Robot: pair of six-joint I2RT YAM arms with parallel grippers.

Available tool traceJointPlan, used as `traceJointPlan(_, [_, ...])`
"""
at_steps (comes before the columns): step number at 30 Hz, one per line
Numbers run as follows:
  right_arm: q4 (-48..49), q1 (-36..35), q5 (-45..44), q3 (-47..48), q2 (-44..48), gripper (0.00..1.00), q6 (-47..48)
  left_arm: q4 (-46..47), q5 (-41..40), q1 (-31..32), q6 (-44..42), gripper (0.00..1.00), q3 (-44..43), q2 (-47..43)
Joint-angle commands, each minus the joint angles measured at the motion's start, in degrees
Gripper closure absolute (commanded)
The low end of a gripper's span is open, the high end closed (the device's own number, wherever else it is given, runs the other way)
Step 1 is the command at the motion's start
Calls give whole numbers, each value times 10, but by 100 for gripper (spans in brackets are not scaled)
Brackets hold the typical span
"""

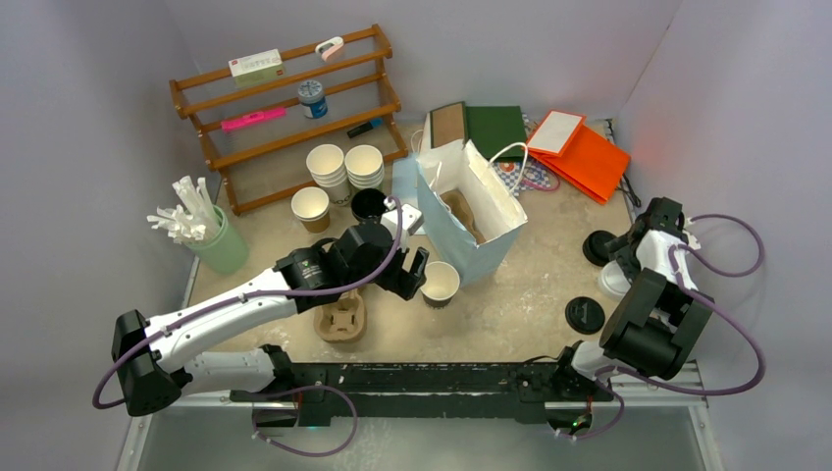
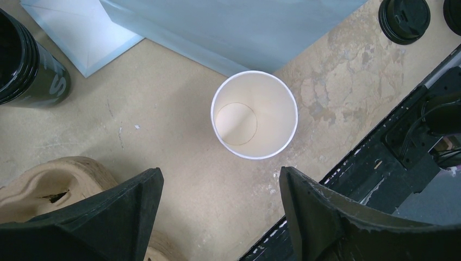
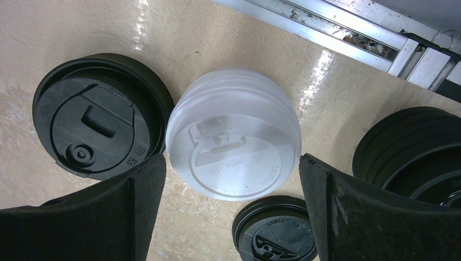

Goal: Pack the takeout coffee

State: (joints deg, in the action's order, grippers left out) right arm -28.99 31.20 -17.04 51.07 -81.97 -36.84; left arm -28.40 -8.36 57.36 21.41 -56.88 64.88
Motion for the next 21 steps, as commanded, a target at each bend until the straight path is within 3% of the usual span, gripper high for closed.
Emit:
traceJointPlan(1, [9, 5, -14, -3, 3, 9, -1, 10, -10, 0, -8, 18, -7, 4])
traceJointPlan(8, [1, 5, -13, 8, 2, 20, -2, 14, -8, 0, -7, 18, -13, 14])
traceJointPlan(21, [-5, 5, -9, 7, 7, 22, -8, 14, -7, 1, 4, 18, -13, 18])
